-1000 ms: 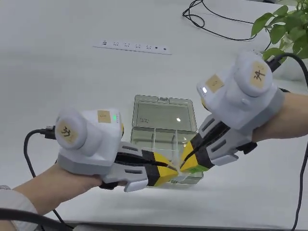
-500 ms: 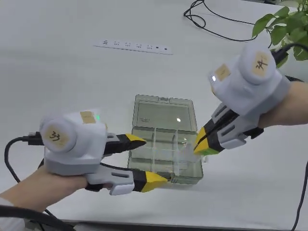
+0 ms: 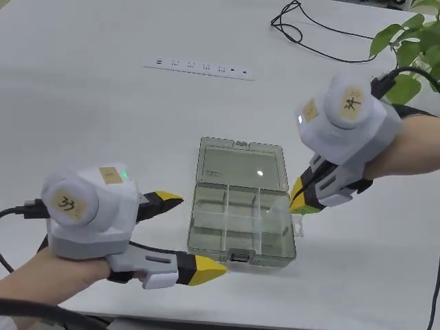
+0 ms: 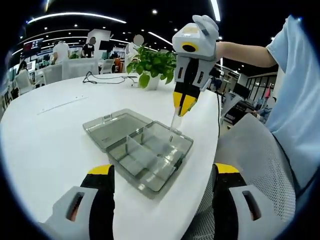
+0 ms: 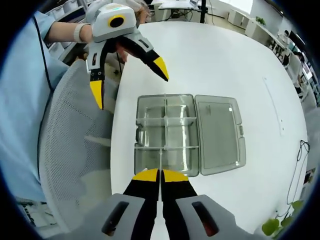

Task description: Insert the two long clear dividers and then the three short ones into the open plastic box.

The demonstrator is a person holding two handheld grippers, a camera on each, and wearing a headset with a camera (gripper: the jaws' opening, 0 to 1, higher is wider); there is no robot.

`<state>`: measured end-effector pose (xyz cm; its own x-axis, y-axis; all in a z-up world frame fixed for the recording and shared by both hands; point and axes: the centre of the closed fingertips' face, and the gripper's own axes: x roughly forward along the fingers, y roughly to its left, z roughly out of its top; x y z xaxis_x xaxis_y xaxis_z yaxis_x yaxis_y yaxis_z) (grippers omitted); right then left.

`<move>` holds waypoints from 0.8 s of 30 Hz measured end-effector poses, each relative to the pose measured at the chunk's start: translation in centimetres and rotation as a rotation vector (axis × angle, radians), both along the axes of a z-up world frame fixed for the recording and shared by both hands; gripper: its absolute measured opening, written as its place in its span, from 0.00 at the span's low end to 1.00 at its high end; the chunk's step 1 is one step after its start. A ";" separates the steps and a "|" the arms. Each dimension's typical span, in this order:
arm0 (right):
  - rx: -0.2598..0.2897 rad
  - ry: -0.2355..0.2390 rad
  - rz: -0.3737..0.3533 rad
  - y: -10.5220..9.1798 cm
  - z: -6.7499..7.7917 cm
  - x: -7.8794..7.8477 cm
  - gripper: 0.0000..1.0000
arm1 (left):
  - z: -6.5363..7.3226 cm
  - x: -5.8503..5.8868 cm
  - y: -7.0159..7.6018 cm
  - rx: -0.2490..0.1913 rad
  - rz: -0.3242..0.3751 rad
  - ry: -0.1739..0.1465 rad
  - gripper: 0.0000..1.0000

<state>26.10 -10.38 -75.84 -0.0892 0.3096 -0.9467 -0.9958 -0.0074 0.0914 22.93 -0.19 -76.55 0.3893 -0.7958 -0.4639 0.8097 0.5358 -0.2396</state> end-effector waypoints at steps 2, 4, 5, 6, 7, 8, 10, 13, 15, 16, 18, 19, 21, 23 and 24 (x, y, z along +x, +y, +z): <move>-0.004 0.002 -0.001 0.1 -0.1 0.1 0.02 | -0.1 0.0 0.2 0.003 0.012 0.008 0.86; -0.008 0.001 -0.001 0.0 -0.3 0.4 0.02 | -0.2 0.1 0.3 0.005 0.018 0.005 0.88; -0.010 0.005 -0.004 0.0 -0.3 0.4 0.02 | -0.2 0.1 0.4 0.005 0.020 0.006 0.88; -0.011 0.003 -0.002 0.0 -0.4 0.4 0.02 | -0.2 0.1 0.4 0.003 0.021 0.009 0.87; -0.016 0.006 0.000 0.0 -0.5 0.3 0.02 | -0.2 0.0 0.5 0.002 0.022 0.009 0.87; -0.017 0.006 0.001 0.0 -0.5 0.3 0.02 | -0.2 0.0 0.5 0.001 0.024 0.010 0.86; -0.018 0.009 0.002 0.1 -0.6 0.3 0.02 | -0.2 0.0 0.7 -0.001 0.030 0.012 0.86; -0.026 0.011 0.008 0.2 -0.8 0.3 0.02 | -0.3 -0.1 0.8 -0.002 0.034 0.017 0.85; -0.036 0.012 0.015 0.2 -1.1 0.2 0.02 | -0.3 -0.1 0.9 -0.003 0.036 0.019 0.85; -0.039 0.011 0.021 0.1 -1.2 0.2 0.02 | -0.3 -0.2 0.9 -0.004 0.037 0.019 0.85; -0.047 0.013 0.024 0.0 -1.4 0.1 0.02 | -0.4 -0.2 1.0 -0.006 0.040 0.025 0.84; -0.046 0.011 0.024 0.1 -1.4 0.1 0.02 | -0.4 -0.2 1.0 -0.006 0.042 0.025 0.84; -0.043 0.015 0.022 0.1 -1.3 0.1 0.02 | -0.5 -0.3 1.0 -0.007 0.043 0.029 0.84; -0.045 0.020 0.023 0.1 -1.4 0.0 0.02 | -0.5 -0.3 1.1 -0.006 0.043 0.030 0.84; -0.045 0.019 0.026 0.1 -1.4 0.0 0.02 | -0.5 -0.3 1.0 -0.007 0.042 0.031 0.84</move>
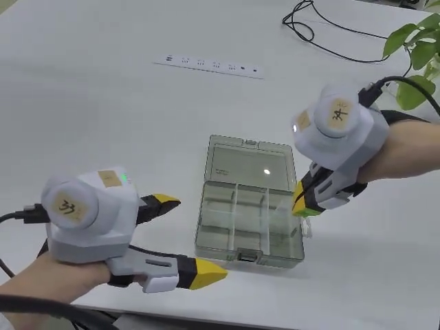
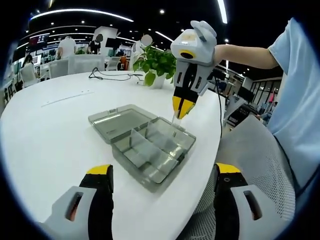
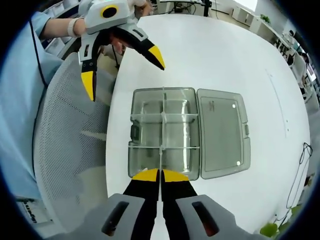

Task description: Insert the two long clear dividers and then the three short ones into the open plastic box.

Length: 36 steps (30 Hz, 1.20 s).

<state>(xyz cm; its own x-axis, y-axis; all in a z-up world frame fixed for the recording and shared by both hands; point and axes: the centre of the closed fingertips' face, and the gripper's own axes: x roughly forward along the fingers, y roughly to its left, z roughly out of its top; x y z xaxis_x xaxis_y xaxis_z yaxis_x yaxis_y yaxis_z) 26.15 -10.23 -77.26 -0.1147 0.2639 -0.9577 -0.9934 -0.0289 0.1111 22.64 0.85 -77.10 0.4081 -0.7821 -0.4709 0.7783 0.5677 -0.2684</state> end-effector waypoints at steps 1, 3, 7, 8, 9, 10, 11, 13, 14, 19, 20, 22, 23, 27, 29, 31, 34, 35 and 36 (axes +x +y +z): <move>-0.005 0.000 0.002 -0.1 0.0 0.0 0.02 | 0.0 0.0 0.0 -0.002 0.000 0.000 0.83; -0.002 -0.003 -0.001 0.0 -0.1 0.2 0.02 | 0.0 0.0 0.0 -0.004 0.004 0.002 0.83; -0.005 0.000 -0.003 -0.2 -0.2 0.4 0.02 | 0.1 0.0 0.0 -0.010 0.004 0.000 0.83; -0.005 -0.002 -0.004 -0.2 -0.2 0.4 0.02 | 0.1 0.0 0.0 -0.009 0.003 -0.002 0.82; -0.005 0.000 -0.004 -0.2 -0.2 0.4 0.02 | 0.1 0.0 0.0 -0.007 0.004 -0.002 0.82; -0.004 -0.003 -0.005 -0.2 -0.2 0.4 0.02 | 0.1 0.0 0.0 -0.007 0.005 -0.001 0.82; -0.004 -0.023 -0.006 -0.2 -0.1 0.8 0.02 | 0.1 0.0 0.0 -0.009 0.005 -0.002 0.82; -0.009 -0.003 -0.014 -0.3 -0.2 0.5 0.02 | 0.1 0.0 0.0 -0.008 0.005 -0.001 0.82; -0.001 -0.009 -0.006 -0.2 -0.1 0.6 0.02 | 0.1 0.0 0.0 -0.008 0.005 -0.001 0.82; -0.007 0.001 0.000 -0.3 -0.2 0.3 0.02 | 0.2 0.0 -0.1 -0.010 0.008 -0.001 0.82; -0.010 -0.011 -0.001 -0.3 -0.2 0.5 0.02 | 0.2 0.0 -0.1 -0.010 0.008 0.001 0.82; -0.018 -0.005 -0.001 -0.6 -0.5 0.6 0.02 | 0.2 0.0 -0.1 -0.011 0.009 0.000 0.82; -0.019 -0.008 0.003 -0.6 -0.6 0.6 0.02 | 0.2 -0.1 -0.2 -0.011 0.007 0.002 0.82; -0.018 -0.004 0.003 -0.7 -0.7 0.8 0.02 | 0.1 -0.1 -0.2 -0.012 0.007 0.005 0.82; -0.019 -0.005 0.004 -0.7 -0.8 1.0 0.02 | 0.1 -0.1 -0.2 -0.011 0.008 0.003 0.82; -0.025 -0.007 0.013 -0.7 -1.0 1.1 0.02 | 0.1 -0.1 -0.2 -0.013 0.007 0.005 0.82; -0.033 -0.007 0.021 -0.7 -1.1 1.1 0.02 | 0.2 -0.1 -0.2 -0.011 0.009 0.002 0.82; -0.039 -0.004 0.019 -0.7 -1.2 1.1 0.02 | 0.2 -0.1 -0.1 -0.008 0.010 0.000 0.83; -0.043 -0.007 0.024 -0.8 -1.2 1.2 0.02 | 0.1 -0.1 -0.1 -0.006 0.009 -0.001 0.83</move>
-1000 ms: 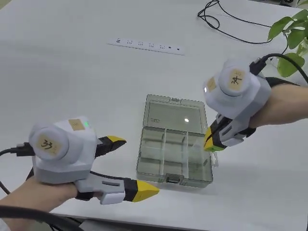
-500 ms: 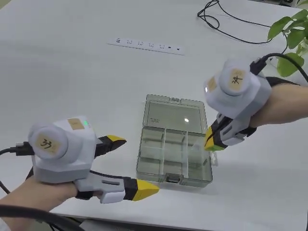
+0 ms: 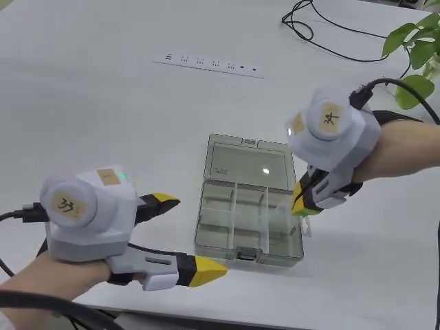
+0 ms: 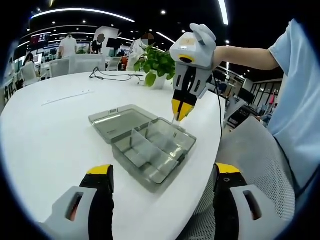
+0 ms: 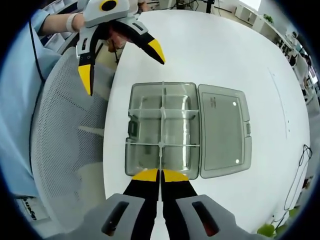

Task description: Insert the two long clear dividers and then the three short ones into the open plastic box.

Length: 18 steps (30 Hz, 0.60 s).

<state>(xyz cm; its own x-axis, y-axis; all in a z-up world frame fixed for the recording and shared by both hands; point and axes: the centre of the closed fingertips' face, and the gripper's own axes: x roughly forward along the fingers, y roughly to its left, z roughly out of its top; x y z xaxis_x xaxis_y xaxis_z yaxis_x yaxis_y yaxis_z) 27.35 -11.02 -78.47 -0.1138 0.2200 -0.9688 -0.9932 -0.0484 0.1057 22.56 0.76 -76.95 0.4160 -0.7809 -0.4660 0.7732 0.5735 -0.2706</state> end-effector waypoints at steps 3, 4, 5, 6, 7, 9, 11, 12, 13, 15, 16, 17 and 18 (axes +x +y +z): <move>-0.009 0.001 0.004 0.0 0.0 0.2 0.02 | -0.1 0.1 0.2 0.012 0.000 -0.006 0.84; -0.014 0.000 0.009 -0.1 -0.1 0.2 0.02 | -0.1 0.1 0.2 0.014 -0.001 -0.009 0.85; -0.017 0.000 0.011 -0.1 -0.1 0.2 0.02 | -0.1 0.1 0.2 0.015 -0.001 -0.010 0.85; -0.022 0.000 0.012 0.0 -0.1 0.1 0.02 | -0.1 0.2 0.3 0.014 0.000 -0.009 0.85; -0.024 -0.003 0.017 0.1 0.0 0.0 0.02 | -0.1 0.2 0.3 0.012 0.001 -0.011 0.85; -0.029 -0.004 0.021 0.1 0.0 0.0 0.02 | 0.0 0.2 0.3 0.011 0.001 -0.013 0.85; -0.034 -0.004 0.022 0.1 -0.1 0.0 0.02 | -0.1 0.2 0.3 0.011 0.001 -0.014 0.85; -0.038 -0.005 0.026 0.1 -0.2 0.0 0.02 | -0.1 0.2 0.3 0.010 -0.001 -0.014 0.85; -0.043 -0.001 0.024 0.2 -0.2 0.0 0.02 | -0.1 0.2 0.3 0.009 -0.001 -0.013 0.85; -0.047 0.003 0.024 0.2 -0.2 0.0 0.02 | -0.1 0.2 0.2 0.008 -0.002 -0.014 0.85; -0.048 0.002 0.026 0.2 -0.2 0.0 0.02 | -0.1 0.3 0.2 0.007 -0.003 -0.013 0.85; -0.050 0.005 0.024 0.2 -0.2 -0.1 0.02 | -0.1 0.3 0.2 0.006 -0.003 -0.014 0.85; -0.051 0.005 0.026 0.2 -0.2 -0.1 0.02 | -0.1 0.3 0.2 0.007 -0.003 -0.014 0.84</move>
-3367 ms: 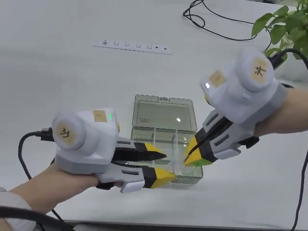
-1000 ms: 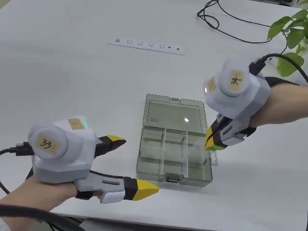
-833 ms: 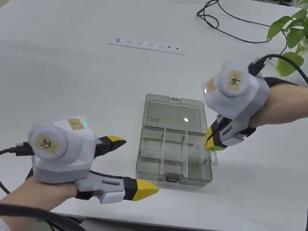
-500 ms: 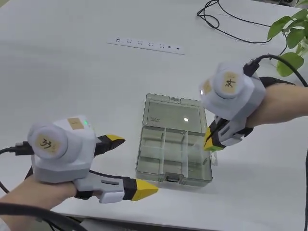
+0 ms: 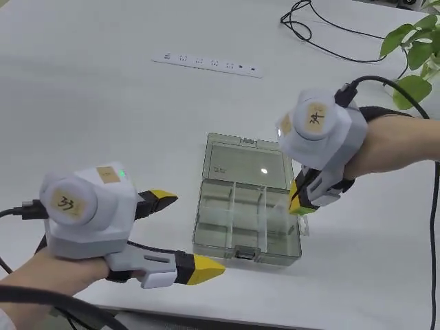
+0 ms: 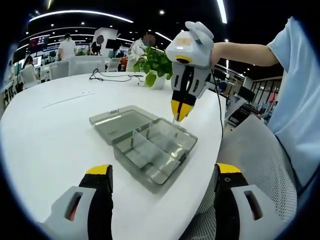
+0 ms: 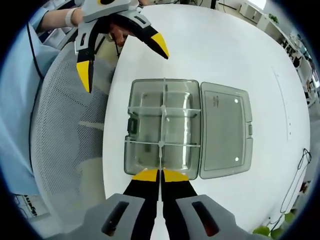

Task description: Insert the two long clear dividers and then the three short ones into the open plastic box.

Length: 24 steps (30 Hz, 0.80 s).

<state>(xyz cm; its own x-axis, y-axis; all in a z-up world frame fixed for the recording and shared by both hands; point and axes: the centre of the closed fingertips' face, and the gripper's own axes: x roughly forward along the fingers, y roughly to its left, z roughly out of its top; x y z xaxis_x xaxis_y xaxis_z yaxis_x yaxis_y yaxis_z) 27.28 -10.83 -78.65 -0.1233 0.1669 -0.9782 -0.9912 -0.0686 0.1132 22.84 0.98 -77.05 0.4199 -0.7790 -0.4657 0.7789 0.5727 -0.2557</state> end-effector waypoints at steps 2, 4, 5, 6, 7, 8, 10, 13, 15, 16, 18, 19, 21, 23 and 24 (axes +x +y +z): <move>-0.009 0.000 0.002 0.1 0.0 -0.1 0.02 | 0.0 0.0 -0.1 -0.003 -0.001 0.000 0.84; -0.020 -0.001 0.010 0.1 0.0 -0.1 0.02 | 0.0 0.0 -0.1 -0.003 -0.003 -0.001 0.84; -0.025 -0.001 0.010 0.2 0.0 -0.1 0.02 | 0.0 0.0 -0.1 -0.003 -0.004 -0.001 0.84; -0.032 0.000 0.011 0.2 0.0 -0.1 0.02 | 0.1 0.1 -0.2 -0.004 -0.006 -0.001 0.84; -0.035 0.001 0.012 0.2 0.0 -0.2 0.02 | 0.1 0.1 -0.2 -0.005 -0.006 -0.001 0.84; -0.040 -0.002 0.020 0.2 0.0 -0.2 0.02 | 0.1 0.1 -0.3 -0.007 -0.007 -0.002 0.84; -0.048 0.000 0.020 0.2 0.0 -0.2 0.02 | 0.1 0.1 -0.3 -0.006 -0.009 -0.002 0.84; -0.055 0.003 0.020 0.3 0.0 -0.2 0.02 | 0.2 0.0 -0.4 -0.006 -0.010 -0.003 0.84; -0.064 0.009 0.012 0.2 0.0 -0.2 0.02 | 0.2 0.0 -0.4 -0.007 -0.011 -0.002 0.84; -0.068 0.009 0.016 0.3 0.0 -0.2 0.02 | 0.1 0.1 -0.4 -0.006 -0.011 -0.002 0.84; -0.078 0.006 0.023 0.4 -0.1 -0.3 0.02 | 0.1 0.0 -0.4 -0.007 -0.012 0.000 0.84; -0.081 0.005 0.026 0.4 -0.2 -0.3 0.02 | 0.1 0.0 -0.4 -0.008 -0.013 -0.001 0.84; -0.090 0.003 0.034 0.6 -0.5 -0.3 0.02 | 0.1 0.0 -0.4 -0.009 -0.012 0.002 0.84; -0.098 0.003 0.041 0.6 -0.9 -0.3 0.02 | 0.1 0.0 -0.4 -0.009 -0.012 0.000 0.84; -0.100 0.004 0.045 0.6 -1.0 -0.3 0.02 | 0.1 0.0 -0.4 -0.009 -0.012 0.002 0.84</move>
